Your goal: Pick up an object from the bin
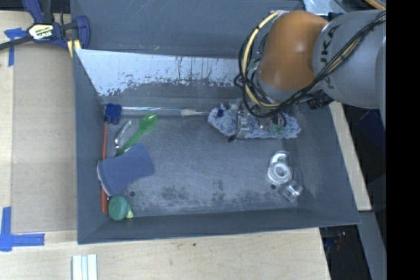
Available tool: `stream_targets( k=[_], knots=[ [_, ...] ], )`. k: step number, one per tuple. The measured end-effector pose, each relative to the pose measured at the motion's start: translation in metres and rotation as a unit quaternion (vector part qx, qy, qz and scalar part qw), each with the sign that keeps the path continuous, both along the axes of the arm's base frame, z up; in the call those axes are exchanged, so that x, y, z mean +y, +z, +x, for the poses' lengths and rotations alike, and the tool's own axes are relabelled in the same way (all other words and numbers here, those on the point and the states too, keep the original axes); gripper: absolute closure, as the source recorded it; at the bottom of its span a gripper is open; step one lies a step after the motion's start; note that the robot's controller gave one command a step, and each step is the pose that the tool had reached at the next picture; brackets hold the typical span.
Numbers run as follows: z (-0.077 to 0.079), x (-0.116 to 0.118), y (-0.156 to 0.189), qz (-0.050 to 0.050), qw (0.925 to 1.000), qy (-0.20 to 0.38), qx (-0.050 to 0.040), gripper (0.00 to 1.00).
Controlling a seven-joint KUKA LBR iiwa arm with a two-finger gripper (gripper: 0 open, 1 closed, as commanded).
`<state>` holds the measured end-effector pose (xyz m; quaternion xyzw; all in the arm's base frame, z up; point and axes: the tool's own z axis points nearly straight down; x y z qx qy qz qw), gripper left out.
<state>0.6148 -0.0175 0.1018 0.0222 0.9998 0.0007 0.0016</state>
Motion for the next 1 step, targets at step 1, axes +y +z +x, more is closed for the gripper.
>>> stream_targets(
  k=[1],
  knots=[
    [0.0024,-0.0002,0.0373,0.0,1.0,0.0,-0.0045,1.0]
  ],
)
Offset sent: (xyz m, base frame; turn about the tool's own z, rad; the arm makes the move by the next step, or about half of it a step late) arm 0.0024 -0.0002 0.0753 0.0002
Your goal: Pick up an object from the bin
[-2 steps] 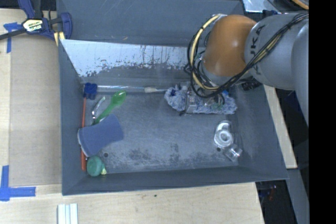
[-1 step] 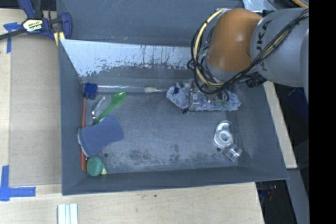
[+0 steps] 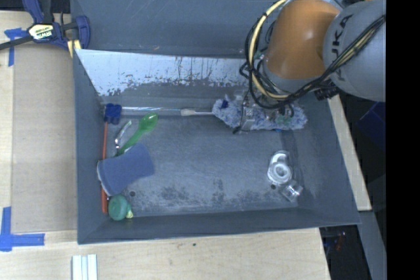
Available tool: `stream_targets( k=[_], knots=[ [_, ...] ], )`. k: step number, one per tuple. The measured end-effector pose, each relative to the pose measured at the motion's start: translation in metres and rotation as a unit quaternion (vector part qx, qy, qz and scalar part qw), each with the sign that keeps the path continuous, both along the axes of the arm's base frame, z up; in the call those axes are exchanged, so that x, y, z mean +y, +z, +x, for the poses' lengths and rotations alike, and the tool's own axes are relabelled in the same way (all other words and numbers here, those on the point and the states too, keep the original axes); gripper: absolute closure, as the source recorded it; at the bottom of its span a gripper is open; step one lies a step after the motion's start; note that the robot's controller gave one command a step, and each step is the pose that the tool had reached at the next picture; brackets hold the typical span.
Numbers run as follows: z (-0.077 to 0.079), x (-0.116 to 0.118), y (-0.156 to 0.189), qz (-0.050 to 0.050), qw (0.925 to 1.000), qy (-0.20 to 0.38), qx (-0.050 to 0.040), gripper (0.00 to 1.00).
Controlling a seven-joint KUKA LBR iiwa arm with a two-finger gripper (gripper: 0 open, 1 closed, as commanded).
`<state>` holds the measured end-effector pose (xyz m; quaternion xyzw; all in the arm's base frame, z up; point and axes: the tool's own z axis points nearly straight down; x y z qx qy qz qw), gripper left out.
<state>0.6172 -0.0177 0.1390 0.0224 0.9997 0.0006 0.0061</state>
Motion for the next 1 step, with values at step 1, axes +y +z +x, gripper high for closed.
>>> stream_targets(
  k=[1],
  knots=[
    [0.0004,-0.0001,0.0296,0.0,1.0,0.0,-0.0008,1.0]
  ],
)
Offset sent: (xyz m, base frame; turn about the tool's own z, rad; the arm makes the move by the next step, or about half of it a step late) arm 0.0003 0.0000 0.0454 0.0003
